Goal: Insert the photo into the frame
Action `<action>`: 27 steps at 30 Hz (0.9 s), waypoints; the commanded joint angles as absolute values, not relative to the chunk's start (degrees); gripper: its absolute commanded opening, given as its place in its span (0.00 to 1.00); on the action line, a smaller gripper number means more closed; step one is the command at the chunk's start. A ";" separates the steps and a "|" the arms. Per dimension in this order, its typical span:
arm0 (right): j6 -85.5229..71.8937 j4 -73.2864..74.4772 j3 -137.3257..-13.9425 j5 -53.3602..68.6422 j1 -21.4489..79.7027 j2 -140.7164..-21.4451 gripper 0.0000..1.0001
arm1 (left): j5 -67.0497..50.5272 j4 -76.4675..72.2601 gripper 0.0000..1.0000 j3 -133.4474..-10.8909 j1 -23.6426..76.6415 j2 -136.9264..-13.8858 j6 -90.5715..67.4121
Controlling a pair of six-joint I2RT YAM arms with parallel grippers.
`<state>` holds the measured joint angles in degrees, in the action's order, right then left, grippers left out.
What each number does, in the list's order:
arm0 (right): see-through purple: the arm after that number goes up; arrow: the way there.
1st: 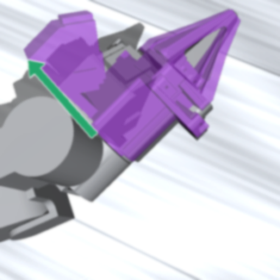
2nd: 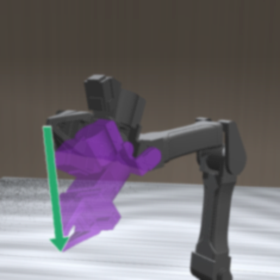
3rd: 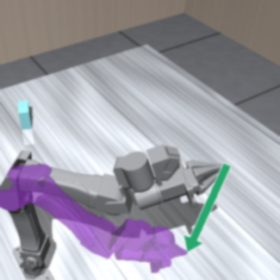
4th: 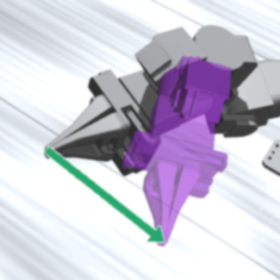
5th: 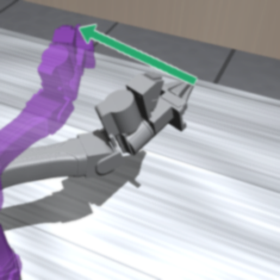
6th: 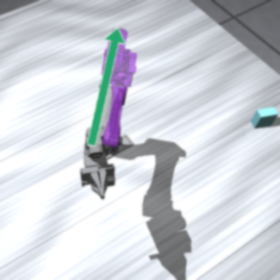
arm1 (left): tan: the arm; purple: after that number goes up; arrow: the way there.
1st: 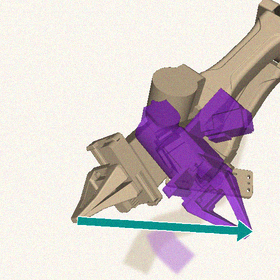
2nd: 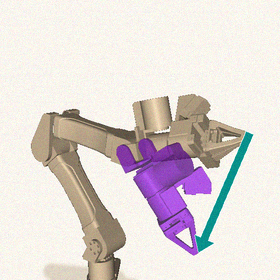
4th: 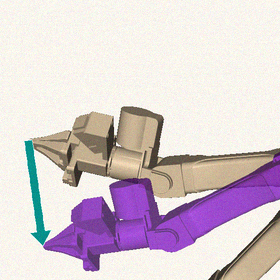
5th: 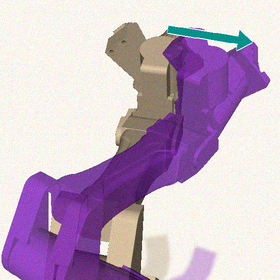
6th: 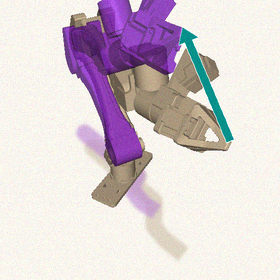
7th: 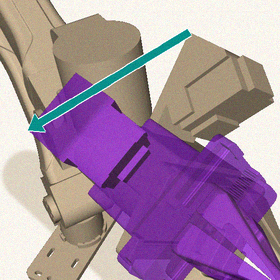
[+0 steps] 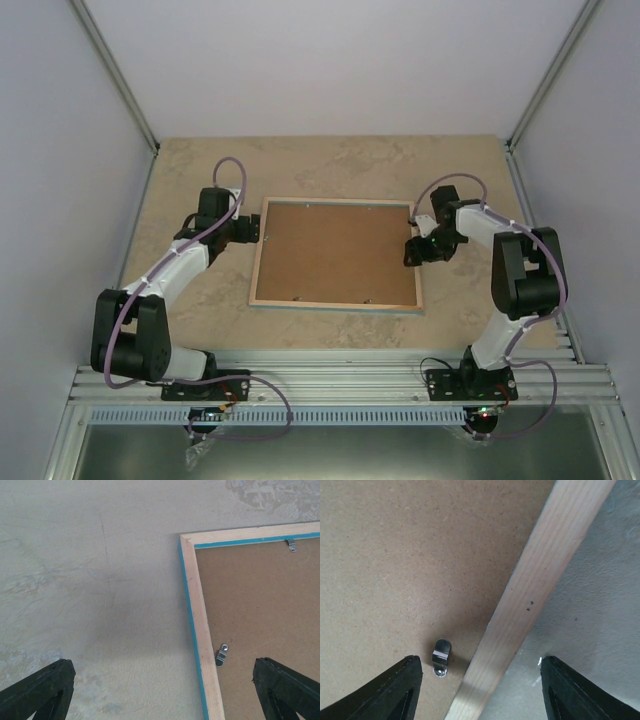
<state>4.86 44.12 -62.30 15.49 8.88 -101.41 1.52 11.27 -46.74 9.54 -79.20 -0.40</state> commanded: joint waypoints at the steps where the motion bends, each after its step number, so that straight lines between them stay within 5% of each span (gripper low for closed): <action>1: 1.87 43.24 -63.89 15.72 9.82 -103.27 0.66 | 3.00 9.83 0.99 -46.08 9.67 -77.84 -1.51; 13: 2.40 44.35 -64.57 13.85 9.93 -105.12 0.49 | 3.84 9.20 0.99 -45.99 9.68 -78.60 -0.35; 27: 5.26 45.46 -64.75 10.01 9.93 -106.32 0.06 | 4.43 8.13 1.00 -46.48 9.58 -80.05 -0.11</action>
